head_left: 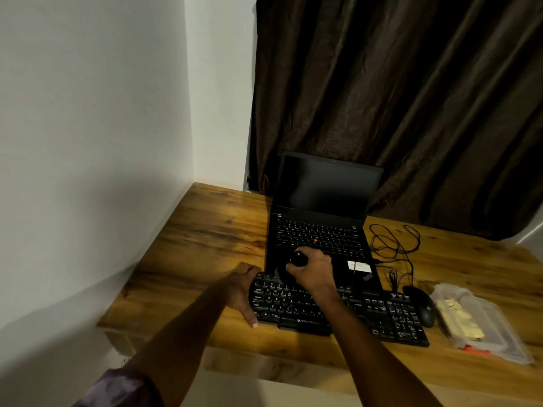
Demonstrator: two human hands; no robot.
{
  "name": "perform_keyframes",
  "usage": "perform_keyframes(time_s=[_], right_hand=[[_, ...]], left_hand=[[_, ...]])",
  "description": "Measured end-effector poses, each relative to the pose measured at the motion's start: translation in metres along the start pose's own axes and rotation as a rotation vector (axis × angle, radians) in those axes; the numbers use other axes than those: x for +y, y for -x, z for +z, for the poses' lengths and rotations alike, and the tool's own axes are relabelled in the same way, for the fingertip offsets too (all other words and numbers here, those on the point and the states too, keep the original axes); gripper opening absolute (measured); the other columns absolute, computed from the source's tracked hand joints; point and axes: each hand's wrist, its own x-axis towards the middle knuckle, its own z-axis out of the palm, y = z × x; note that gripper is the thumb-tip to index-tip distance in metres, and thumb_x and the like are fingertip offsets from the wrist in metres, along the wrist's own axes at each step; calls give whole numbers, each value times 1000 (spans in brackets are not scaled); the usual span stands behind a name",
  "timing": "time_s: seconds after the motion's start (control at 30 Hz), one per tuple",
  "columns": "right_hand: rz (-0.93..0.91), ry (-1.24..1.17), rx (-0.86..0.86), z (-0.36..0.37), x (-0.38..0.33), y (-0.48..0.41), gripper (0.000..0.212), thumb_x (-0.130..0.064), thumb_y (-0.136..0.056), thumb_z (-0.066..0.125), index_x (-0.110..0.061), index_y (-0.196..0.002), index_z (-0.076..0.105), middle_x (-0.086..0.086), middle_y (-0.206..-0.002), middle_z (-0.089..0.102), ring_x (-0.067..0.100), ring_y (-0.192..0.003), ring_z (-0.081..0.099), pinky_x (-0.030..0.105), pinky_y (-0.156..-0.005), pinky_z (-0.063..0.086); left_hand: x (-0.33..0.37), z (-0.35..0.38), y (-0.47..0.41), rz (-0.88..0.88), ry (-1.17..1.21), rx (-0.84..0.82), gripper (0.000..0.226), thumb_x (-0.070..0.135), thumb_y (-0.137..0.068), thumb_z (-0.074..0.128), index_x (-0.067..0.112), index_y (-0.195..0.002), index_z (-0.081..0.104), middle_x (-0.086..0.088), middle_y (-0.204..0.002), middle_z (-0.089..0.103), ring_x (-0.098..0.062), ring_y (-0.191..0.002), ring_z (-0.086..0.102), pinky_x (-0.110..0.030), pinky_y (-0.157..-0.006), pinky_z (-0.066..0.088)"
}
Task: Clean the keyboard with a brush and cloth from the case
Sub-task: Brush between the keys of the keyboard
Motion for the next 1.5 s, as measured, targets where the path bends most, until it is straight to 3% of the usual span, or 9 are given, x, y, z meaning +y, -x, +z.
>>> perform_keyframes(time_s=[0.13, 0.3, 0.47, 0.7, 0.83, 1.17, 1.37, 1.43, 1.5], right_hand=[[74, -100, -24, 3, 0, 1, 31, -15, -76, 83, -19, -105, 71, -2, -88, 70, 12, -74, 71, 33, -63, 63], [100, 41, 67, -9, 17, -5, 51, -31, -72, 85, -25, -119, 67, 6, -107, 68, 18, -88, 68, 36, -75, 62], [17, 89, 22, -4, -7, 1, 42, -22, -79, 80, -19, -120, 68, 2, -103, 66, 13, -83, 63, 28, -81, 58], [89, -127, -83, 23, -21, 3, 38, -18, -75, 84, -14, -110, 69, 7, -89, 72, 17, -59, 72, 25, -51, 58], [195, -259, -79, 14, -13, 6, 30, -11, -77, 84, -14, -102, 69, 3, -84, 70, 21, -65, 74, 35, -64, 63], [-9, 97, 28, 13, -19, 7, 54, -26, -73, 84, -18, -124, 66, 5, -105, 72, 14, -85, 70, 29, -78, 61], [59, -121, -90, 32, -31, 11, 23, -18, -71, 85, -22, -88, 70, 4, -82, 72, 15, -64, 71, 37, -58, 62], [49, -118, -60, 31, -29, 11, 25, -20, -71, 85, -24, -91, 71, 3, -83, 71, 15, -68, 71, 37, -60, 62], [27, -23, -3, 27, -23, 9, 36, -26, -72, 84, -23, -106, 71, 4, -93, 72, 14, -75, 70, 34, -69, 62]], left_hand=[[1, -1, 3, -7, -7, 2, 146, 52, -45, 96, 27, -158, 7, 0, -160, 12, -28, -146, 21, -40, -116, 33], [3, -4, 6, -24, -2, -1, 153, 61, -35, 93, 28, -157, 7, 1, -160, 11, -29, -146, 21, -43, -117, 34], [8, -5, 11, -27, 14, 14, 150, 53, -41, 97, 23, -158, 7, 0, -160, 12, -28, -147, 22, -42, -117, 33], [17, -12, 26, -32, 20, 72, 122, 31, -68, 91, 13, -158, 11, -10, -162, 14, -29, -148, 22, -36, -118, 28], [20, -13, 30, -27, 26, 82, 119, 29, -70, 90, 14, -158, 10, -11, -161, 16, -30, -147, 24, -38, -118, 29], [22, -17, 28, -10, 94, 48, 121, 30, -65, 93, 12, -157, 16, -10, -160, 18, -29, -147, 23, -34, -117, 27], [19, -20, 29, -55, 284, -39, 140, 27, -49, 99, 7, -157, 13, -13, -163, 18, -29, -149, 20, -25, -110, 25], [20, -20, 31, -72, 271, -74, 149, 40, -36, 99, 9, -157, 17, -13, -161, 22, -29, -148, 24, -29, -112, 29], [18, -17, 28, -72, 200, -2, 131, 32, -55, 97, 11, -157, 17, -11, -161, 21, -30, -147, 24, -35, -116, 28]])
